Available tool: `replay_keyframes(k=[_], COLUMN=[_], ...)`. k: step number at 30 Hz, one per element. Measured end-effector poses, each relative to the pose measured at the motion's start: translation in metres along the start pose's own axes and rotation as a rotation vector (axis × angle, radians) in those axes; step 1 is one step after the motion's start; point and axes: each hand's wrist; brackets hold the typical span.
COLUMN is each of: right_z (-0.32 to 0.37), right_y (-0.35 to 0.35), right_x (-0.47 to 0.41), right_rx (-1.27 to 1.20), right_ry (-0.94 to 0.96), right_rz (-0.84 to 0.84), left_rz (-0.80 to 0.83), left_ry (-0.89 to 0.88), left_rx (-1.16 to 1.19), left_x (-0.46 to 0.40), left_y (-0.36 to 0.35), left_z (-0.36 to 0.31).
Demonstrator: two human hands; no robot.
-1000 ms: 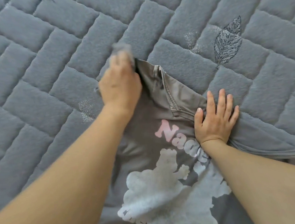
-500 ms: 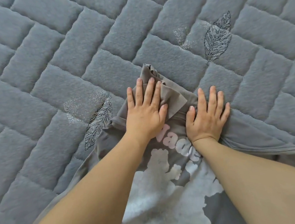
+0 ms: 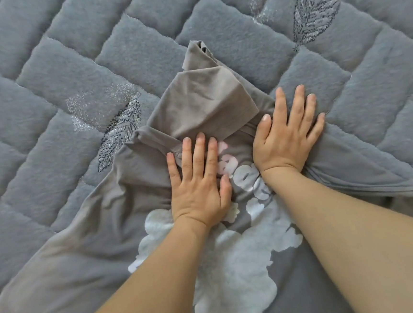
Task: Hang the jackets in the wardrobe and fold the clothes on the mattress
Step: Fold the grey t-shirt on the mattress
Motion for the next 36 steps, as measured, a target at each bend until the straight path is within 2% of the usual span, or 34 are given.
replay_keyframes(k=[6,10,12,14,18,20,22,26,27,29,33,34,35,36], right_z=[0.005,-0.018,-0.057,-0.116,-0.217,-0.252,-0.275,-0.3,-0.302,-0.302,-0.283,-0.274,-0.262,-0.249], right_y=[0.015,0.038,0.06,0.083,0.121,0.129,0.137,0.148,0.15,0.158,0.181,0.186,0.191,0.197], right_x=[-0.002,0.014,0.035,0.061,0.127,0.147,0.156,0.159,0.157,0.152,0.134,0.125,0.115,0.105], right_rx=[-0.087,-0.4,-0.445,-0.369,-0.178,-0.16,-0.167,-0.196,-0.27,-0.481,-0.893,-1.019,-1.17,-1.33], right_ry=[0.014,0.143,0.121,0.05,-0.052,-0.117,-0.227,-0.395,-0.44,-0.555,-0.798,-0.801,-0.776,-0.739], right_rz=[0.085,0.117,0.046,0.035,0.303,0.385,0.435,0.512,0.525,0.487,0.376,0.34,0.303,0.256], left_rz=[-0.063,-0.122,-0.117,-0.071,0.045,0.096,0.099,0.149,0.151,0.118,-0.021,0.038,0.154,0.284], left_ry=[0.012,-0.002,-0.012,-0.009,0.071,0.094,-0.022,-0.516,-0.596,-0.633,-0.514,-0.42,-0.241,0.009], left_rx=[-0.026,-0.021,-0.013,-0.026,-0.046,-0.027,0.004,0.037,0.012,0.004,0.08,0.227,0.467,0.772], left_x=[0.001,-0.002,-0.003,-0.002,0.002,0.018,0.063,0.19,0.215,0.244,0.243,0.236,0.226,0.216], left_y=[-0.002,-0.006,-0.007,-0.003,0.015,0.022,0.022,0.007,0.002,-0.004,-0.002,0.0,0.008,0.02], left_z=[0.004,0.011,0.012,0.01,0.005,-0.022,-0.068,-0.165,-0.183,-0.206,-0.222,-0.225,-0.227,-0.225])
Point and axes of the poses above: each hand's wrist, its own x-axis away from the middle knuckle, its own y-axis out of the back of the hand, z = x × y, and after that the axes turned 15 degrees about y, right-handed
